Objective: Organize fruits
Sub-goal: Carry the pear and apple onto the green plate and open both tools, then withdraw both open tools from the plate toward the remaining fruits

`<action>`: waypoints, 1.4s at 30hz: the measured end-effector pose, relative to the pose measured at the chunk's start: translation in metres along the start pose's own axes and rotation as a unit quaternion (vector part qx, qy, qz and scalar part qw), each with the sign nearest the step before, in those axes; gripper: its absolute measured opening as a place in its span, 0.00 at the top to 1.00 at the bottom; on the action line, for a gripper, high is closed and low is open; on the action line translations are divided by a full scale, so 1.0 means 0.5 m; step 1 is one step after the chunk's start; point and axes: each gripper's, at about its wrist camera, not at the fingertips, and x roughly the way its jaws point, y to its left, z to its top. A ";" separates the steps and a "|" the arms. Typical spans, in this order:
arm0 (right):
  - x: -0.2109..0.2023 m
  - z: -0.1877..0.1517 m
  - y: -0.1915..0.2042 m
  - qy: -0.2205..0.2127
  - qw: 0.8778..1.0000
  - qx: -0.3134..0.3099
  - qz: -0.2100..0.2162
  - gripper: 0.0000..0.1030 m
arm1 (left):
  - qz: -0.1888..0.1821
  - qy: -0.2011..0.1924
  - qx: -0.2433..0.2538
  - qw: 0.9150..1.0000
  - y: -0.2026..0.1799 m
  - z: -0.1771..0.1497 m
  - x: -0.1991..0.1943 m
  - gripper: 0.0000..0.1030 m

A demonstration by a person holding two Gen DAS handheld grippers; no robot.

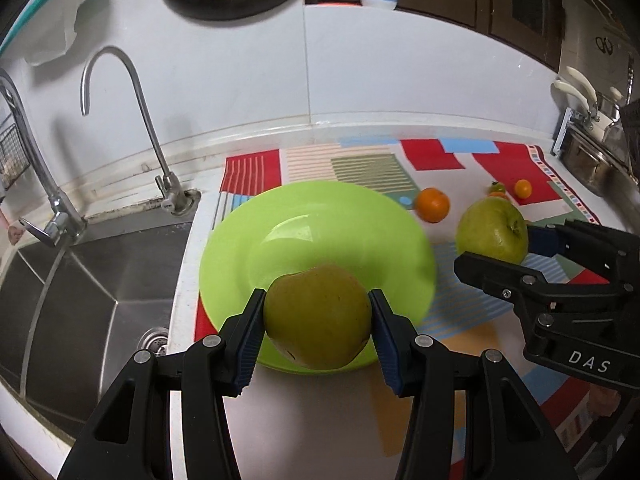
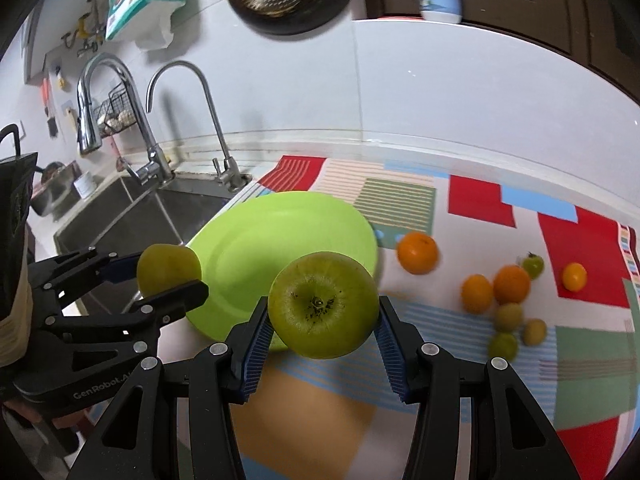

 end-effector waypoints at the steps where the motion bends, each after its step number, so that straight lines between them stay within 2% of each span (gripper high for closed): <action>1: 0.013 0.004 0.007 0.004 1.000 -0.003 -0.004 0.51 | -0.001 0.003 0.001 1.000 0.009 0.000 0.008 0.52; 16: 0.151 0.021 0.038 0.058 0.998 -0.014 -0.003 0.51 | -0.024 0.040 0.011 0.999 0.073 0.006 0.121 0.52; 24: 0.189 0.021 0.031 0.080 0.997 -0.008 -0.001 0.50 | -0.033 0.043 0.010 0.998 0.079 0.011 0.142 0.51; 27: 0.189 0.021 0.029 0.079 0.997 -0.006 0.000 0.50 | -0.021 0.029 0.012 0.999 0.079 0.018 0.131 0.39; 31: 0.165 0.027 0.025 0.061 0.998 0.006 -0.005 0.37 | -0.010 0.018 0.004 1.000 0.087 0.023 0.108 0.36; 39: 0.085 0.021 0.018 0.024 0.998 0.020 -0.050 0.35 | 0.002 -0.023 0.009 1.000 0.066 0.020 0.034 0.28; 42: 0.046 0.012 0.012 0.010 0.997 0.033 -0.068 0.30 | -0.004 -0.037 0.013 0.999 0.051 0.017 0.008 0.25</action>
